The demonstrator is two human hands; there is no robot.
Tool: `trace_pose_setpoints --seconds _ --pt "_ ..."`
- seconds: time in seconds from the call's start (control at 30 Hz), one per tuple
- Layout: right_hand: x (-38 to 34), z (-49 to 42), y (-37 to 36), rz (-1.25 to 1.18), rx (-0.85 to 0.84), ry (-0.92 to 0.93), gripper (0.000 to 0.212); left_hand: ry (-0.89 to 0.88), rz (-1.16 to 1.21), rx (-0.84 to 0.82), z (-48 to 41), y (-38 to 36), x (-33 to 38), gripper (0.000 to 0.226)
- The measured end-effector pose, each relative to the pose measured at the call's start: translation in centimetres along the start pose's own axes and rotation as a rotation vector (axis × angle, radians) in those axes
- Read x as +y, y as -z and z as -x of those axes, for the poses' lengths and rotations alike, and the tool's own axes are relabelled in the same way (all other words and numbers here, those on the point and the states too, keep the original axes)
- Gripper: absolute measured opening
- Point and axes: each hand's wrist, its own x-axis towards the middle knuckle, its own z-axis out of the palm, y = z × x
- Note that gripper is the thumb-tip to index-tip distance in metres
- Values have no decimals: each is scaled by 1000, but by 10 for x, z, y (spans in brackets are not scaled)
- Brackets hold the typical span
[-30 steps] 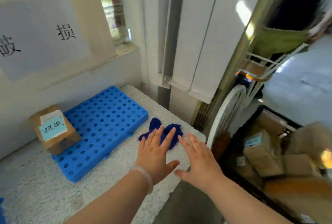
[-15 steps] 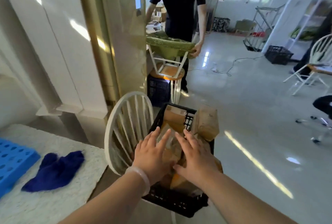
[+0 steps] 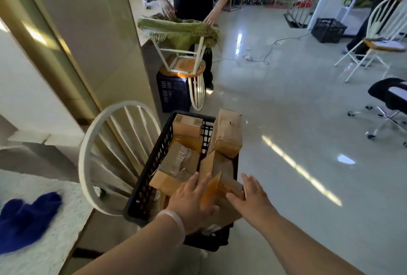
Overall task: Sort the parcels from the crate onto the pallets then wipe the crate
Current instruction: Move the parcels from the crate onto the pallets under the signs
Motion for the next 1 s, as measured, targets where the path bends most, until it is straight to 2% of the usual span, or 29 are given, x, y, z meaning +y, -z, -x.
trace_pose_setpoints --seconds 0.2,0.33,0.47,0.6,0.77,0.87,1.0 --pt "8 -21 -19 -344 -149 -214 86 -3 203 -118 -22 -29 1 89" --pt "2 -26 -30 -408 -159 -260 89 39 302 -194 -27 -38 0 93" --pt "-3 -20 -27 -459 -93 -251 81 84 413 -121 -19 -32 3 84" --pt "-13 -13 -13 -497 -45 -254 75 160 384 18 -9 -13 13 72" --pt "-37 -5 12 -550 -18 -168 69 213 453 102 -3 25 23 76" --pt "-54 0 30 -578 8 -123 75 241 565 177 4 45 27 75" --pt "-78 11 54 -590 44 -45 68 198 675 279 12 64 31 73"
